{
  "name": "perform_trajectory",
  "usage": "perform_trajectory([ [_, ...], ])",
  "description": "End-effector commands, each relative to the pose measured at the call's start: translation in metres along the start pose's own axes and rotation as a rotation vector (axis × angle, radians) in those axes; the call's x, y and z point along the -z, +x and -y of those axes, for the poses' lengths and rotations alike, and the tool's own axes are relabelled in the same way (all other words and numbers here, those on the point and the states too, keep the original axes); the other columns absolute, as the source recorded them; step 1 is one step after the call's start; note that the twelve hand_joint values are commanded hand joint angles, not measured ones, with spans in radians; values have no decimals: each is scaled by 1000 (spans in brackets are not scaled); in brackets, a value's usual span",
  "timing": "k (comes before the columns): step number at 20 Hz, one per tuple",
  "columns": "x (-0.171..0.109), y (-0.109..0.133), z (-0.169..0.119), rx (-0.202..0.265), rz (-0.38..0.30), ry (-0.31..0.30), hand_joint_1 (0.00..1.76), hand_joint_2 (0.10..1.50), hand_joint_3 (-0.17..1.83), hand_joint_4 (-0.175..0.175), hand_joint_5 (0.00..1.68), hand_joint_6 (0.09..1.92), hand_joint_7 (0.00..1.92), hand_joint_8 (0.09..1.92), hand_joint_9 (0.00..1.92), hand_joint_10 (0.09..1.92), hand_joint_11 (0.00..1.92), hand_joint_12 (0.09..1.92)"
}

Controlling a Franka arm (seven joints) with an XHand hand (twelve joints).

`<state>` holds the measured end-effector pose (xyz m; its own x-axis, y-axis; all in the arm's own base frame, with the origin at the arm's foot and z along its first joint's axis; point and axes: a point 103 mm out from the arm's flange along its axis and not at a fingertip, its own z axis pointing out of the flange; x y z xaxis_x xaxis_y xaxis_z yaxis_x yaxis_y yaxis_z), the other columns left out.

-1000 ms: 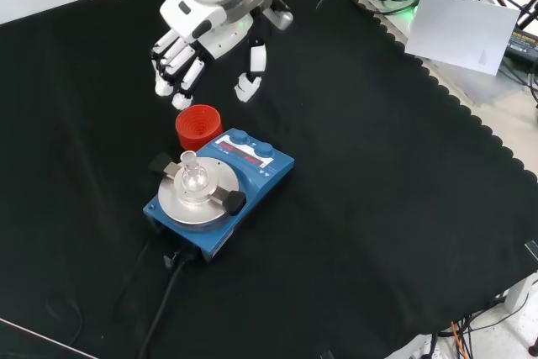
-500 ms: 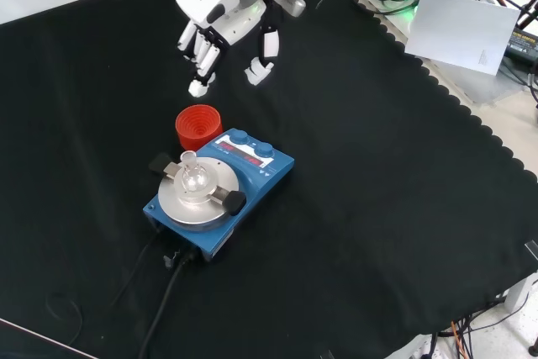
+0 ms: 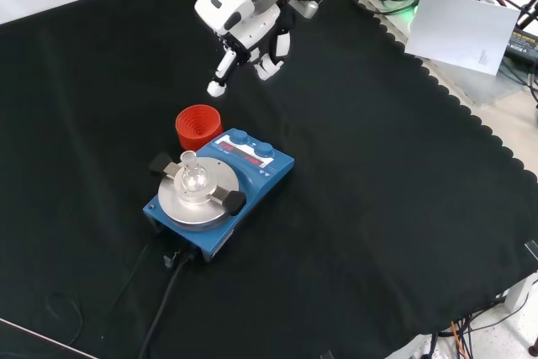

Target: Turn on the heater.

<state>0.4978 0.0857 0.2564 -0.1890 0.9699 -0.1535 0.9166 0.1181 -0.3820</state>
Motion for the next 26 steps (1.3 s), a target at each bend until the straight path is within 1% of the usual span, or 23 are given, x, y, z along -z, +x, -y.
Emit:
perform_trajectory([
  [1, -15, 1, -1, 14, 26, 42, 1316, 617, 835, -41, 529, 87, 1616, 1605, 1802, 1423, 1695, 1244],
  [3, -18, 3, -1, 29, 28, 66, 1401, 596, 962, -36, 518, 87, 1635, 1720, 1806, 1535, 1640, 1359],
  [5, -22, 6, -1, 43, 32, 92, 1470, 559, 1083, -32, 498, 87, 1655, 1795, 1811, 1617, 1616, 1448],
  [7, -25, 9, 0, 52, 37, 112, 1503, 532, 1161, -26, 477, 87, 1670, 1833, 1818, 1662, 1609, 1493],
  [9, -29, 11, 1, 59, 67, 145, 1521, 515, 1210, -19, 458, 87, 1678, 1856, 1820, 1690, 1608, 1518],
  [11, -33, 13, 3, 65, 83, 167, 1533, 507, 1239, -12, 441, 87, 1684, 1871, 1823, 1708, 1607, 1533],
  [15, -39, 19, 4, 90, 96, 219, 1545, 498, 1275, -3, 417, 87, 1687, 1893, 1824, 1735, 1607, 1551],
  [18, -43, 21, 5, 92, 108, 261, 1547, 494, 1290, 1, 410, 87, 1690, 1901, 1824, 1745, 1611, 1559],
  [26, -51, 19, 9, 91, 116, 301, 1550, 490, 1312, 7, 405, 87, 1690, 1911, 1823, 1758, 1614, 1568],
])
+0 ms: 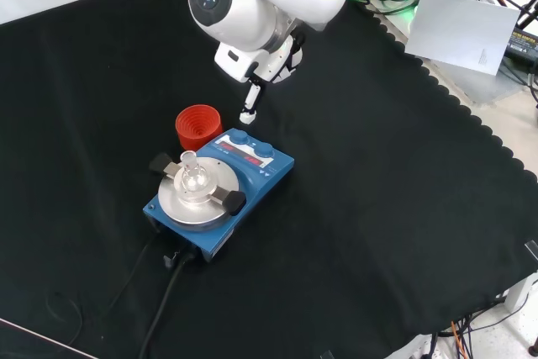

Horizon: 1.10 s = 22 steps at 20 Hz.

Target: Turn on the heater.

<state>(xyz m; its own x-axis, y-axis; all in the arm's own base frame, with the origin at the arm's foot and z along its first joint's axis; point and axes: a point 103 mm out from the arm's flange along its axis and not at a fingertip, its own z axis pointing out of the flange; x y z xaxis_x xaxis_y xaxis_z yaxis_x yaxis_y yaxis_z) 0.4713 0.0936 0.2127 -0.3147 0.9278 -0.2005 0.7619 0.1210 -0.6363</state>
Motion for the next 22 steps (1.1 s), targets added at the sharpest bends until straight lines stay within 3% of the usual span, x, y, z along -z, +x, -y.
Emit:
perform_trajectory([
  [1, -5, 0, 2, 4, 5, 19, 1551, 489, 1313, 7, 405, 87, 1690, 1912, 1823, 1759, 1614, 1569],
  [14, -18, 22, -6, 45, 19, 56, 1556, 482, 1334, 9, 401, 87, 1691, 1919, 1823, 1769, 1611, 1578],
  [22, -25, 20, -18, 48, 7, 96, 1558, 481, 1341, 10, 401, 87, 1692, 1920, 1822, 1775, 1609, 1582],
])
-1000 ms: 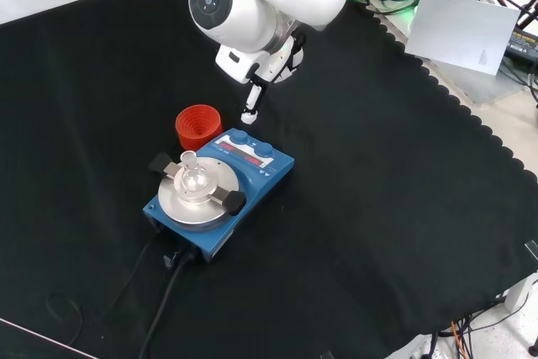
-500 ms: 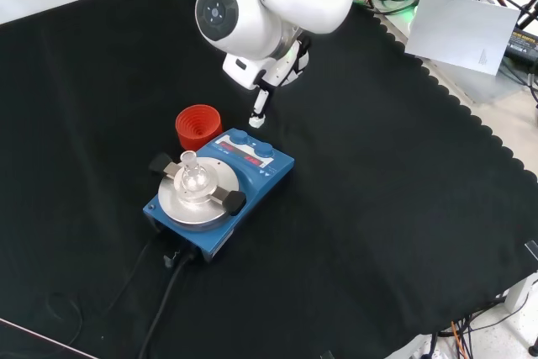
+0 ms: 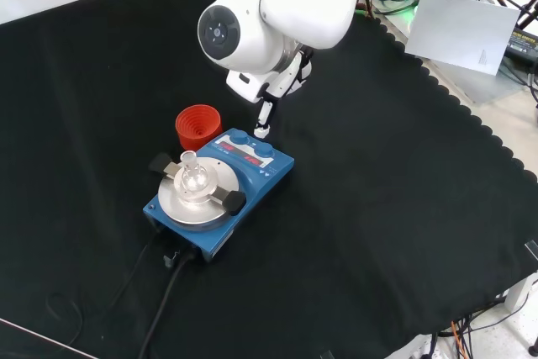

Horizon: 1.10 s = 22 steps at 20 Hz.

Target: Turn on the heater.

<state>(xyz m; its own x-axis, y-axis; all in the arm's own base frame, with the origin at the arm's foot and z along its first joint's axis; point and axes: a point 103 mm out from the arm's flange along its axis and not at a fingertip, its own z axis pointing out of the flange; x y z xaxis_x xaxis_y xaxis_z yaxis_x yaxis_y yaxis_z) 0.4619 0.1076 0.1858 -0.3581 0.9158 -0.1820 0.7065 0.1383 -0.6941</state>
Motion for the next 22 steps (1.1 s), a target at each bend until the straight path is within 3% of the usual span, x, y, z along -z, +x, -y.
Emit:
perform_trajectory([
  [1, -5, -3, -8, 3, -12, 31, 1558, 481, 1342, 10, 401, 87, 1692, 1920, 1822, 1775, 1609, 1582],
  [22, -19, -7, -16, 28, -29, 59, 1559, 480, 1352, 10, 402, 87, 1692, 1920, 1820, 1780, 1605, 1588],
])
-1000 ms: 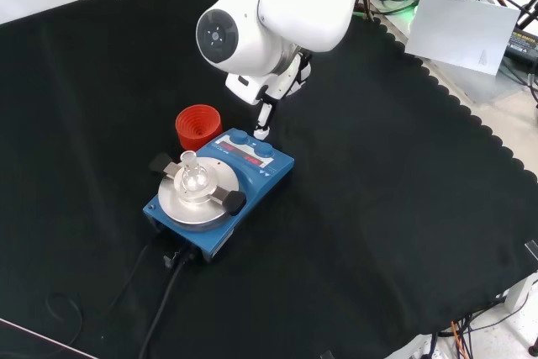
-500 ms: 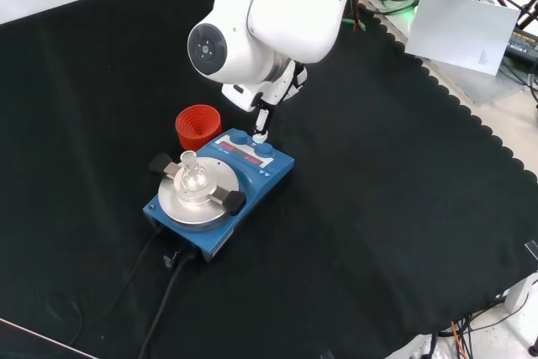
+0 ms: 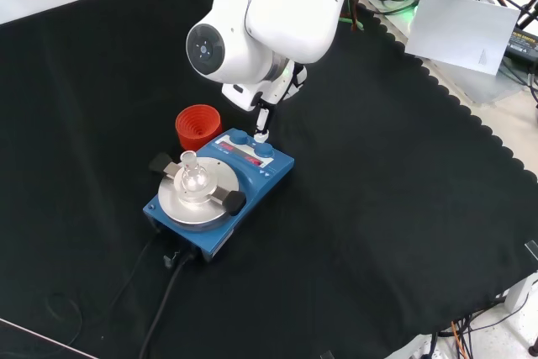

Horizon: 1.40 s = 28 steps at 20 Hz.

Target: Turn on the heater.

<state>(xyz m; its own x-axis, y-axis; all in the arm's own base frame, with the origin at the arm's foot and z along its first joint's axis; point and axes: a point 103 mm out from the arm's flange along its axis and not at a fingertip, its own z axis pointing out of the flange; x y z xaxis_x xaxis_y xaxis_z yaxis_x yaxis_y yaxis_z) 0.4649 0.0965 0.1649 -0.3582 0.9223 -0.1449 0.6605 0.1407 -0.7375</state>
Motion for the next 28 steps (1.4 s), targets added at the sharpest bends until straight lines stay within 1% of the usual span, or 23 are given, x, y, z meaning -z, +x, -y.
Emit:
perform_trajectory([
  [1, -2, 1, -2, 3, -1, 4, 1559, 480, 1353, 10, 402, 87, 1692, 1920, 1820, 1780, 1605, 1589],
  [4, -5, 7, -8, 2, 2, 12, 1559, 480, 1353, 11, 402, 87, 1692, 1920, 1820, 1780, 1605, 1589],
  [6, -6, 3, -7, 9, -7, 5, 1559, 480, 1354, 11, 402, 87, 1692, 1920, 1820, 1780, 1604, 1589],
  [9, -6, 3, -8, 6, -2, 10, 1559, 481, 1354, 11, 403, 87, 1691, 1920, 1819, 1780, 1604, 1589],
  [12, -6, 6, -14, 2, 3, 23, 1560, 481, 1354, 11, 404, 87, 1690, 1920, 1819, 1780, 1604, 1590],
  [15, -6, 6, -16, 5, -1, 20, 1560, 481, 1355, 10, 407, 87, 1689, 1920, 1819, 1780, 1603, 1590],
  [19, -7, 11, -21, 7, 2, 27, 1560, 483, 1355, 10, 409, 87, 1690, 1920, 1819, 1780, 1603, 1590],
  [23, -4, 7, -17, 12, -8, 15, 1560, 483, 1356, 9, 411, 87, 1691, 1920, 1819, 1780, 1602, 1590],
  [28, 23, -1, 6, 2, -16, -45, 1560, 483, 1357, 9, 418, 87, 1691, 1920, 1819, 1780, 1601, 1590],
])
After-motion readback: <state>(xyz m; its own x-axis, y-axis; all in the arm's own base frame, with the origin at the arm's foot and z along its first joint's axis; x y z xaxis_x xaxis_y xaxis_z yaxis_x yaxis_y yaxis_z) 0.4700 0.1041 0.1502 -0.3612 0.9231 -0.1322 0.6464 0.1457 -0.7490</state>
